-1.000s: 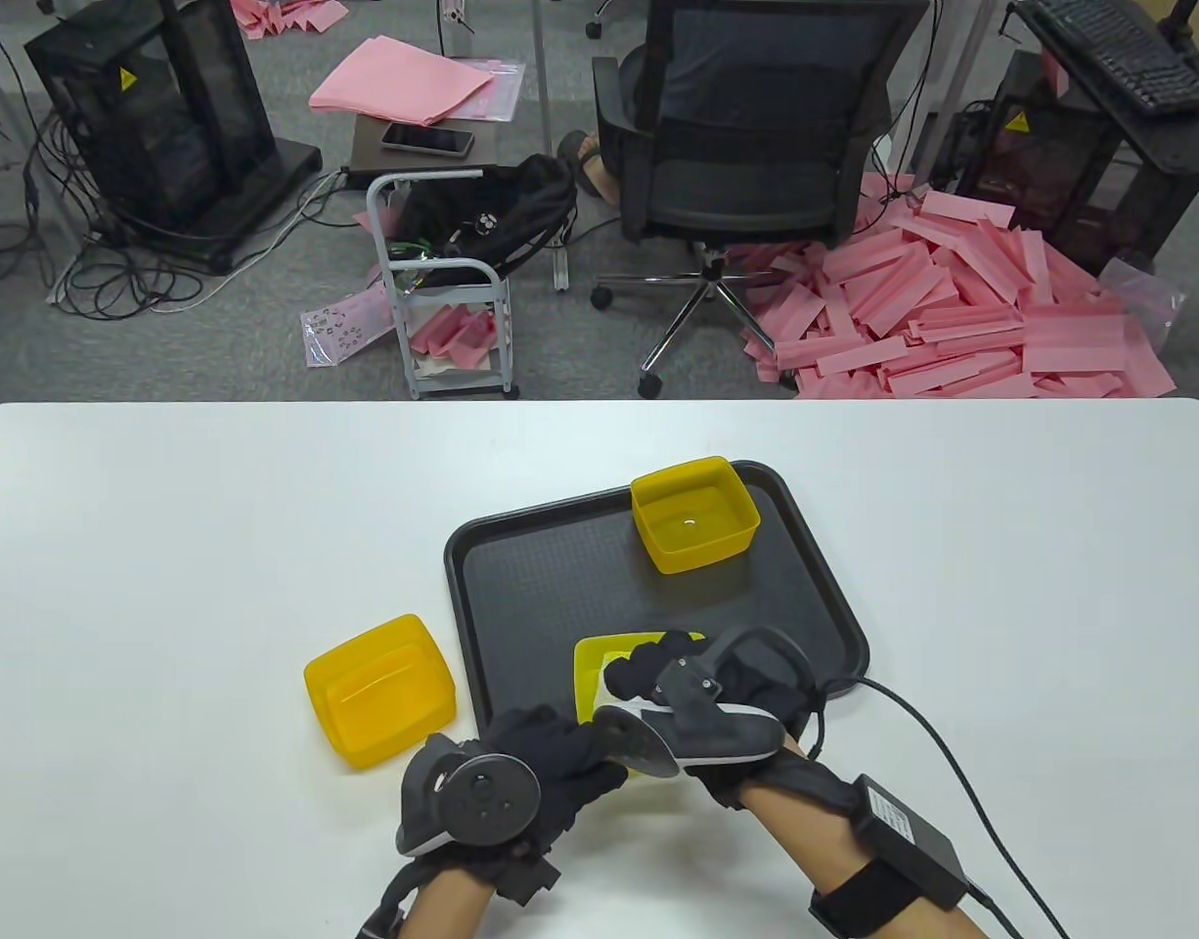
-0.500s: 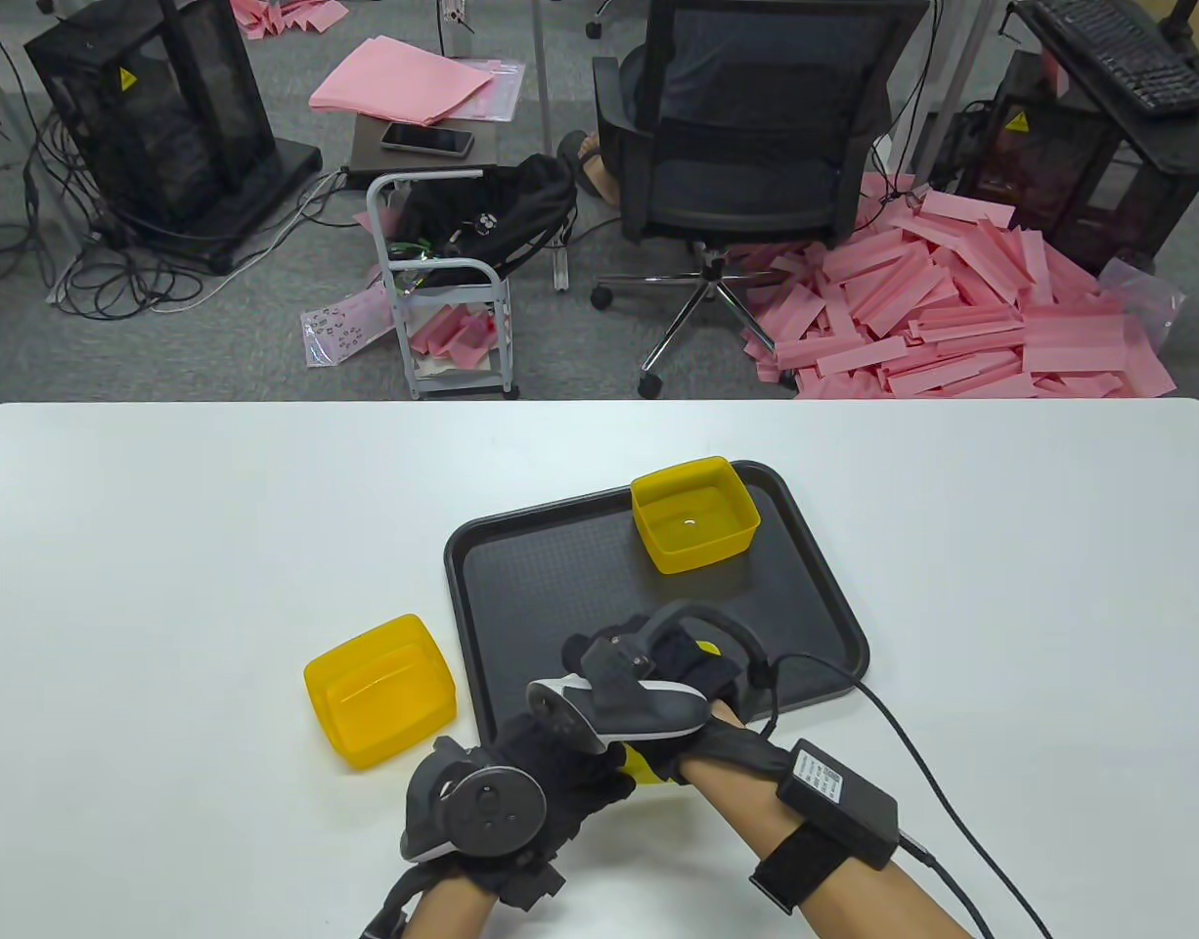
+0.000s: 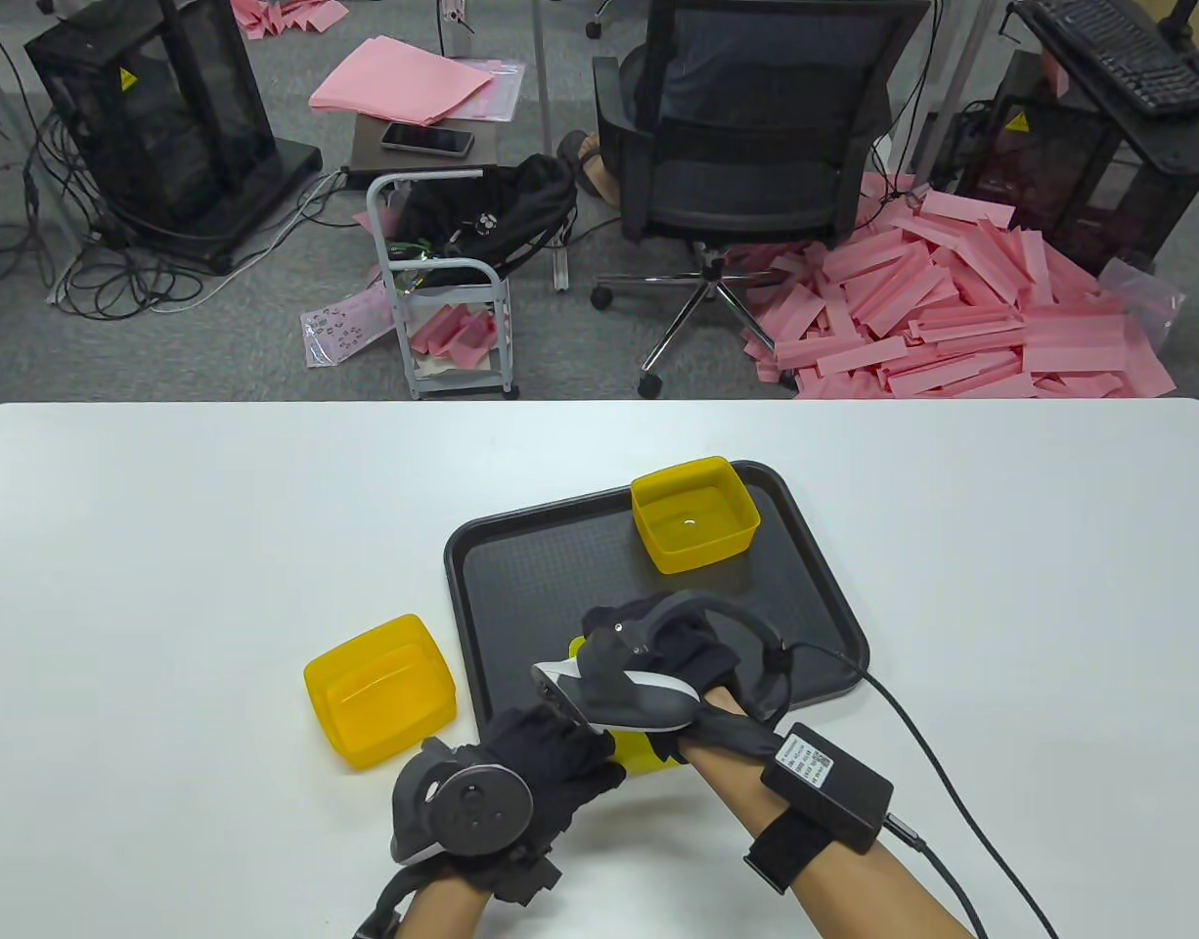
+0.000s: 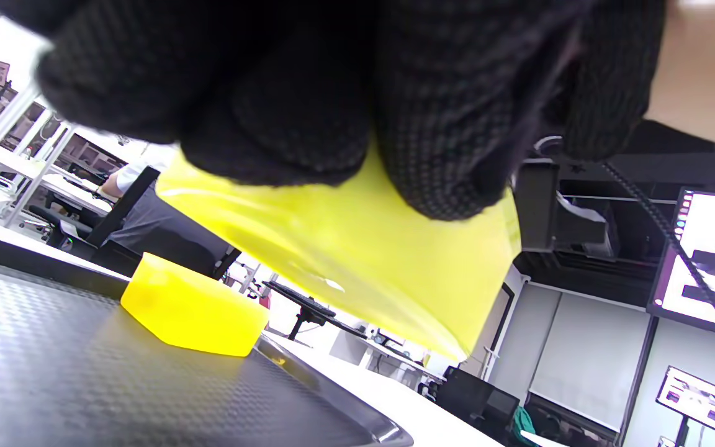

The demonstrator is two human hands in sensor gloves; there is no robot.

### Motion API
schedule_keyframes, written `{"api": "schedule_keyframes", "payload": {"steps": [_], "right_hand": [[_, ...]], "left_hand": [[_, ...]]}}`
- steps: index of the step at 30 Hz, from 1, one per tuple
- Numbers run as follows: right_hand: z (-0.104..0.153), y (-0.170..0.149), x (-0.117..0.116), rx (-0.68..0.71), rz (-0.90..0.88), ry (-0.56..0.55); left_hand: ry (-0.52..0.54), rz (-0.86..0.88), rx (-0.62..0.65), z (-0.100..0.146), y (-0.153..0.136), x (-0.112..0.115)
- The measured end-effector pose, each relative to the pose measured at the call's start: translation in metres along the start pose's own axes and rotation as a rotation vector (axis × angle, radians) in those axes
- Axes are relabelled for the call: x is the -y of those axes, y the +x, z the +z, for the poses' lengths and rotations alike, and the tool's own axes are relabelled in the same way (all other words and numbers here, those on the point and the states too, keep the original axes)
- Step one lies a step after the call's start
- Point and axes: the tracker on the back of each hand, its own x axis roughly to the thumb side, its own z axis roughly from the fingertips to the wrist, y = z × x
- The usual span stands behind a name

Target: Wipe plastic food containers with dish cloth

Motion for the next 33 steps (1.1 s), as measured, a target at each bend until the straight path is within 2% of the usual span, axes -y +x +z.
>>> {"api": "schedule_keyframes", "payload": {"steps": [7,11,14,19,23,28,33], "right_hand": [[0.012,-0.007,-0.011,0.090,0.036,0.004],[0.022,-0.009,-0.007,0.167,0.025,-0.024],[0.028,-0.011,-0.001,0.180,0.011,0.014],[0.031,-0.006,0.005,0.208,0.011,0.158],[0.030,-0.011,0.005,0.216,-0.140,0.291],[0.027,-0.016,0.005,0.207,-0.272,0.371],[0.023,-0.017,0.006,0.214,-0.362,0.396]], "left_hand": [[0.009,-0.009,-0.028,0.000,-0.004,0.003],[0.042,-0.013,-0.043,0.000,-0.005,0.002],[0.046,-0.004,-0.050,0.000,-0.007,0.003],[0.054,-0.009,-0.041,0.000,-0.004,0.005],[0.061,-0.016,-0.039,0.000,-0.004,0.006],[0.056,-0.005,-0.045,0.000,-0.004,0.005],[0.055,0.010,-0.050,0.001,-0.004,0.006]]}}
